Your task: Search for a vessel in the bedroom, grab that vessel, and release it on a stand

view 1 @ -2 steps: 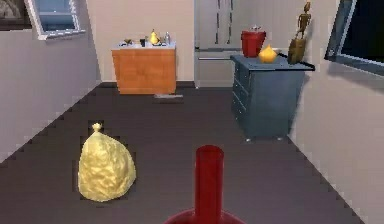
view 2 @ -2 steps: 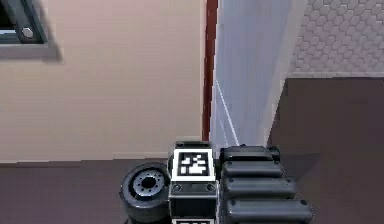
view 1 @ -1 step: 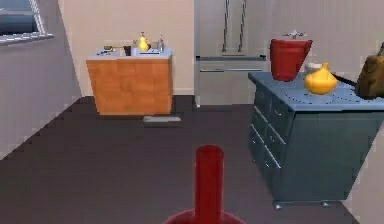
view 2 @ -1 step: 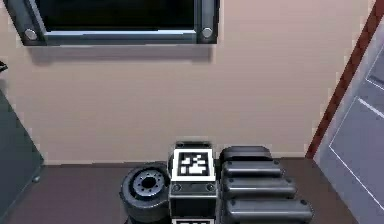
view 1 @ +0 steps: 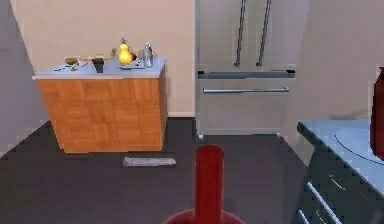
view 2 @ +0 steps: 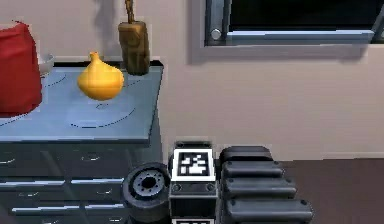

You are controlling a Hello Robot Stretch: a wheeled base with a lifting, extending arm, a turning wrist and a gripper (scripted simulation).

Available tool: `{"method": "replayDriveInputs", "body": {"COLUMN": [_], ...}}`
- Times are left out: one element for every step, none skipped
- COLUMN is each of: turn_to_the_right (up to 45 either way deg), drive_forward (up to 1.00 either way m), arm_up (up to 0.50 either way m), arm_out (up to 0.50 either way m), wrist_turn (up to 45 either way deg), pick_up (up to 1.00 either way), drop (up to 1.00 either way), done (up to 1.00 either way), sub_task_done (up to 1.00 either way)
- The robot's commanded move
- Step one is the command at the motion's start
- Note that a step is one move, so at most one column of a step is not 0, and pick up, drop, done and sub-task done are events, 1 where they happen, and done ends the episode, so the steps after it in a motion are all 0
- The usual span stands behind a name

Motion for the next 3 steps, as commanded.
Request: {"method": "replayDriveInputs", "body": {"turn_to_the_right": [6.0, 0.0, 45.0], "drive_forward": [0.0, 0.45, 0.0], "arm_up": [0.0, 0.0, 0.0], "arm_out": [0.0, 0.0, 0.0], "wrist_turn": [0.0, 0.0, 0.0], "pick_up": [0.0, 0.0, 0.0], "drop": [0.0, 0.0, 0.0], "done": [0.0, 0.0, 0.0], "sub_task_done": [0.0, 0.0, 0.0]}}
